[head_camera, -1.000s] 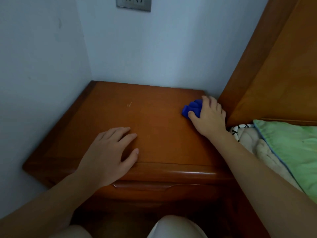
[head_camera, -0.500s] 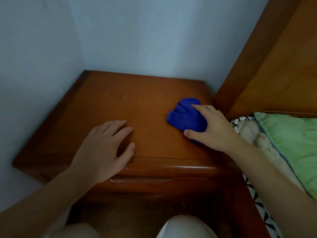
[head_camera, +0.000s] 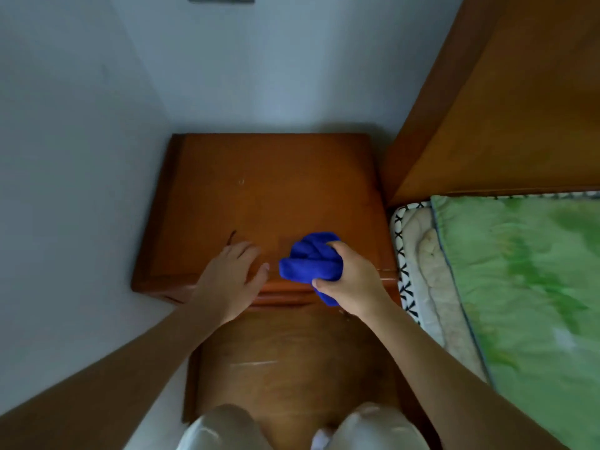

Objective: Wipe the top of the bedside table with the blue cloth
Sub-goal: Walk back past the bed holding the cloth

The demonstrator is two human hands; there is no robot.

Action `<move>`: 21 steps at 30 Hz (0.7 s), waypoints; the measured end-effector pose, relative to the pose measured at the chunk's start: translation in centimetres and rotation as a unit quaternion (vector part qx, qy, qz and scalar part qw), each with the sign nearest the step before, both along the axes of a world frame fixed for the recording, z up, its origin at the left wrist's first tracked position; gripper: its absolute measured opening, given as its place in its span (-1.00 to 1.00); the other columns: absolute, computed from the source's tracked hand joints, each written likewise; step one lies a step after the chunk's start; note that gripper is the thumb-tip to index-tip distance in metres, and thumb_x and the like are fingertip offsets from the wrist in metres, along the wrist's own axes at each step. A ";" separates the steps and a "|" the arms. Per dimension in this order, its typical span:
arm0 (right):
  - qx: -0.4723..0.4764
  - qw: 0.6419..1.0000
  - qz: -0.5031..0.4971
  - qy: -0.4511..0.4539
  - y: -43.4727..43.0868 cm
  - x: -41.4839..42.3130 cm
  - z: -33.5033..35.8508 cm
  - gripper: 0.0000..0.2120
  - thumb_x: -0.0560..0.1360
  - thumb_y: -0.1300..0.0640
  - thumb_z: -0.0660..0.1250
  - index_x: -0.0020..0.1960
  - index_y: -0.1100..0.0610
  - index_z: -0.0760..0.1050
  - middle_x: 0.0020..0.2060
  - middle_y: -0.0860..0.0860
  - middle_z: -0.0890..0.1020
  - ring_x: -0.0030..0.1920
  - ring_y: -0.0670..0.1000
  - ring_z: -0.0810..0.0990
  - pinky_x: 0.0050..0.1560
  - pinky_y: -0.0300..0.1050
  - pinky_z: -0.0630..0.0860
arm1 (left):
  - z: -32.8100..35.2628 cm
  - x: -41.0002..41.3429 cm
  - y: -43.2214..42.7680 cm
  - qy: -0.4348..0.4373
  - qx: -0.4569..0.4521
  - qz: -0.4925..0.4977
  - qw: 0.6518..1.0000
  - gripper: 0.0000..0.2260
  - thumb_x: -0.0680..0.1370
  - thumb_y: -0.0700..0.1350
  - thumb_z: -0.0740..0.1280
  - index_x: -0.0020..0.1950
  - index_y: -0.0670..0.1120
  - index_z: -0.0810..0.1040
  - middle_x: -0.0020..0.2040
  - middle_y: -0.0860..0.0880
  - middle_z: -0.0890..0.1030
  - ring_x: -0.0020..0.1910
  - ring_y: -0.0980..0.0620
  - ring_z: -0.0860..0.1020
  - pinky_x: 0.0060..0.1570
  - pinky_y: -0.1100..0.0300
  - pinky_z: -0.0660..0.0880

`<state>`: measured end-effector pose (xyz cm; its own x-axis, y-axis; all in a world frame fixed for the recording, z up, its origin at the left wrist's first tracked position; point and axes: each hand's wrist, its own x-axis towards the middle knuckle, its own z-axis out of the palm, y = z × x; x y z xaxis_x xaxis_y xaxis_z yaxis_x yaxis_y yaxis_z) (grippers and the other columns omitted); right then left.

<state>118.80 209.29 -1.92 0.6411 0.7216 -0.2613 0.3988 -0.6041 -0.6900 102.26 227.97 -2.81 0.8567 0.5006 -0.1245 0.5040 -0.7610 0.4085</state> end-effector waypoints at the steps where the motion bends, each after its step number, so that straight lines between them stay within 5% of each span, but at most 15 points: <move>1: 0.009 1.000 -0.012 0.027 -1.1 -0.4 1.8 -0.52 0.37 0.05 0.55 0.22 -0.04 0.46 -0.02 -0.17 0.60 0.00 -0.15 0.60 -0.04 -0.22 0.47 | 1.9 -0.4 -1.3 -0.020 -0.025 0.000 0.999 -0.44 0.56 0.21 0.06 0.34 -0.12 0.54 0.32 -0.12 0.55 0.29 -0.14 0.51 0.29 -0.02 0.44; 6: 0.057 0.995 -0.058 0.061 -6.4 -0.6 14.6 -0.47 0.31 -0.09 0.55 0.22 -0.18 0.43 0.00 -0.28 0.61 0.02 -0.31 0.57 -0.03 -0.34 0.45 | 14.7 0.2 -7.0 -0.091 -0.101 -0.023 0.990 -0.54 0.61 0.17 0.11 0.39 -0.04 0.49 0.35 0.00 0.53 0.34 0.08 0.44 0.31 0.20 0.33; 11: 0.101 0.992 -0.071 0.013 -10.5 1.5 29.5 -0.33 0.28 -0.12 0.56 0.24 -0.37 0.26 0.03 -0.60 0.46 0.03 -0.48 0.49 -0.08 -0.58 0.38 | 30.2 4.2 -10.4 -0.180 -0.121 -0.067 0.974 -0.53 0.66 0.20 0.04 0.45 -0.01 0.42 0.40 0.05 0.50 0.41 0.15 0.39 0.38 0.16 0.32; 14: 0.122 0.988 -0.089 -0.023 -12.6 2.5 36.8 -0.34 0.30 -0.05 0.60 0.25 -0.26 0.31 -0.03 -0.62 0.46 -0.02 -0.51 0.47 -0.14 -0.59 0.37 | 38.4 6.0 -12.6 -0.218 -0.121 -0.101 0.963 -0.58 0.65 0.12 0.10 0.43 -0.03 0.44 0.39 0.04 0.50 0.40 0.15 0.40 0.38 0.16 0.33; 17: 0.141 0.984 -0.083 -0.071 -14.8 3.0 42.4 -0.34 0.31 -0.06 0.61 0.17 -0.38 0.25 -0.03 -0.67 0.43 -0.01 -0.56 0.43 -0.13 -0.63 0.34 | 44.3 6.8 -14.7 -0.239 -0.098 -0.144 0.955 -0.59 0.64 0.10 0.14 0.45 -0.01 0.43 0.42 0.04 0.47 0.41 0.15 0.38 0.41 0.14 0.31; 21: 0.160 0.976 -0.101 -0.109 -17.7 3.3 46.9 -0.37 0.33 -0.10 0.60 0.25 -0.28 0.31 -0.04 -0.49 0.49 0.03 -0.52 0.44 -0.11 -0.59 0.38 | 49.1 7.5 -16.7 -0.246 -0.042 -0.211 0.945 -0.58 0.66 0.12 0.13 0.46 0.00 0.44 0.45 0.06 0.44 0.44 0.12 0.36 0.43 0.01 0.33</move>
<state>122.08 191.59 44.94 0.7942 0.5967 0.1147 0.4516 -0.4535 -0.7684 109.71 211.31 46.25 0.9424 0.1074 0.3168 -0.1036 -0.8068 0.5817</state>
